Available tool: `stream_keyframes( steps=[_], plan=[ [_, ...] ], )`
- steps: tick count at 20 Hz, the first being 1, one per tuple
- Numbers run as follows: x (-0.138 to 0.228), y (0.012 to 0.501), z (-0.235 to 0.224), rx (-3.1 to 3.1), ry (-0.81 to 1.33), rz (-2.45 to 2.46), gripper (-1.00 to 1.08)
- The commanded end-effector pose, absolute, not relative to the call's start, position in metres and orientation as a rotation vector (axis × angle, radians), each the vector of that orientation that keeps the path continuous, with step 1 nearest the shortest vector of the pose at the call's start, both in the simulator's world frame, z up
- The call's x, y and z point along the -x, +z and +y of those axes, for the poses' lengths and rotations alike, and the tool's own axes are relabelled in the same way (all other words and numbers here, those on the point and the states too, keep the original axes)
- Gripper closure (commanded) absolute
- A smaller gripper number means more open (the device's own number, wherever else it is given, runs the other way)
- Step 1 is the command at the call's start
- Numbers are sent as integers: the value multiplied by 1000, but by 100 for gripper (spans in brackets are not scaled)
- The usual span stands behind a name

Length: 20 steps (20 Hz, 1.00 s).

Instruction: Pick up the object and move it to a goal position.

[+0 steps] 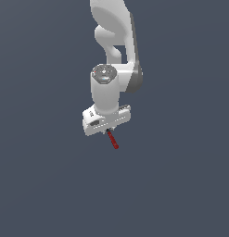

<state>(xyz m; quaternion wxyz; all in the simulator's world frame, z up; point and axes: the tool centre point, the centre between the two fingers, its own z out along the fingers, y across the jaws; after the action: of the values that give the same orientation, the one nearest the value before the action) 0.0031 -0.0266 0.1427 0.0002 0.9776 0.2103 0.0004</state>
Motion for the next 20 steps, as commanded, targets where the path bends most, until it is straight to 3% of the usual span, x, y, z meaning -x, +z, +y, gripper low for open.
stream_keyframes(
  steps=[1, 20],
  plan=[
    [9, 162, -28, -3071, 1, 660, 108],
    [80, 281, -36, -3072, 1, 659, 108]
  ],
)
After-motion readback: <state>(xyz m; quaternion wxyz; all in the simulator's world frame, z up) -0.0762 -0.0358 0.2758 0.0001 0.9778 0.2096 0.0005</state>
